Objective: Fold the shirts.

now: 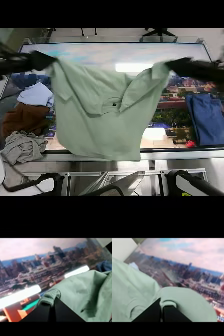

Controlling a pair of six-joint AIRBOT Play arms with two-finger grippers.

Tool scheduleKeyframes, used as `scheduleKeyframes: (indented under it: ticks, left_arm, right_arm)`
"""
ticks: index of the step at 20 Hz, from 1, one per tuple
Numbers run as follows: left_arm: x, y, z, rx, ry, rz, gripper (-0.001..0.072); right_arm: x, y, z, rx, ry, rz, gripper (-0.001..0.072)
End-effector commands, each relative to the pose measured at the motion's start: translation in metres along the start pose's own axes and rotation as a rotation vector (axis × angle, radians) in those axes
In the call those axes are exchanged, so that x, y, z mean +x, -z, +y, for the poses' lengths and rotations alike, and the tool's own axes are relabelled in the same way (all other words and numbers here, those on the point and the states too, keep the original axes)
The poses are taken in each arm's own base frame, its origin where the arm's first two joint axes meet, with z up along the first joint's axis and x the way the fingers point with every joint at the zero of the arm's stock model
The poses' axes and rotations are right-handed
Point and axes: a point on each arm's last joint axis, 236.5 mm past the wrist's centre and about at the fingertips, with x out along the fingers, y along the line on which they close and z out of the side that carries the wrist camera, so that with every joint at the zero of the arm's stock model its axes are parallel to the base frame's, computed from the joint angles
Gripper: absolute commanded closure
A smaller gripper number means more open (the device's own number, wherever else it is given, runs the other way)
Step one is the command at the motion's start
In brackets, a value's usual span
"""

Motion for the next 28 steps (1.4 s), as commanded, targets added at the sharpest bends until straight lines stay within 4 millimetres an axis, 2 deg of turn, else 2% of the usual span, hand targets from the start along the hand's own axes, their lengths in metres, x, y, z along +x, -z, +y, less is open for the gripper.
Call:
scheduleKeyframes:
  ticks: [1, 3, 4, 5, 6, 8, 10, 11, 12, 13, 14, 16, 19, 21, 24, 28]
  left_arm:
    - [0.121, 0.08, 0.086, -0.081, -0.029, 0.214, 0.0693]
    - [0.159, 0.103, 0.115, -0.124, 0.017, 0.289, 0.0692]
    - [0.169, 0.108, 0.122, -0.148, 0.037, 0.316, 0.064]
    - [0.175, 0.109, 0.124, -0.169, 0.057, 0.339, 0.0178]
    - [0.172, 0.107, 0.128, -0.187, 0.069, 0.355, 0.0023]
    - [0.148, 0.097, 0.126, -0.216, 0.09, 0.388, 0.0024]
    - [0.111, 0.091, 0.127, -0.294, 0.081, 0.403, 0.0024]
    - [0.092, 0.094, 0.129, -0.339, 0.07, 0.408, 0.0024]
    - [0.073, 0.104, 0.133, -0.388, 0.037, 0.427, 0.0024]
    - [0.056, 0.121, 0.138, -0.431, -0.015, 0.466, 0.0024]
    - [0.037, 0.147, 0.143, -0.476, -0.083, 0.522, 0.0025]
    - [0.004, 0.199, 0.137, -0.553, -0.164, 0.62, 0.0024]
    - [-0.029, 0.268, 0.104, -0.685, -0.183, 0.692, 0.0024]
    - [-0.043, 0.305, 0.089, -0.738, -0.216, 0.703, 0.0024]
    - [-0.061, 0.341, 0.083, -0.777, -0.284, 0.688, 0.0024]
    - [-0.094, 0.358, 0.098, -0.81, -0.45, 0.606, 0.0024]
  right_arm:
    - [0.1, 0.106, -0.102, 0.194, 0.111, 0.199, 0.0693]
    - [0.124, 0.143, -0.155, 0.318, 0.191, 0.223, 0.0692]
    - [0.129, 0.156, -0.173, 0.358, 0.211, 0.232, 0.0662]
    - [0.129, 0.163, -0.185, 0.381, 0.219, 0.24, 0.0538]
    - [0.126, 0.164, -0.192, 0.401, 0.221, 0.24, 0.0458]
    - [0.108, 0.149, -0.199, 0.394, 0.213, 0.229, 0.03]
    - [0.082, 0.129, -0.205, 0.327, 0.21, 0.253, 0.0289]
    - [0.071, 0.12, -0.204, 0.297, 0.198, 0.273, 0.0174]
    - [0.065, 0.113, -0.2, 0.286, 0.187, 0.293, 0.01]
    - [0.063, 0.108, -0.194, 0.279, 0.176, 0.304, 0.0099]
    - [0.066, 0.105, -0.186, 0.266, 0.157, 0.315, 0.0099]
    - [0.079, 0.112, -0.163, 0.24, 0.107, 0.363, 0.01]
    - [0.104, 0.141, -0.119, 0.17, 0.032, 0.492, 0.01]
    - [0.124, 0.159, -0.093, 0.095, 0.012, 0.559, 0.0101]
    - [0.153, 0.182, -0.064, 0.047, -0.029, 0.61, 0.01]
    - [0.18, 0.211, -0.057, 0.077, -0.028, 0.653, 0.01]
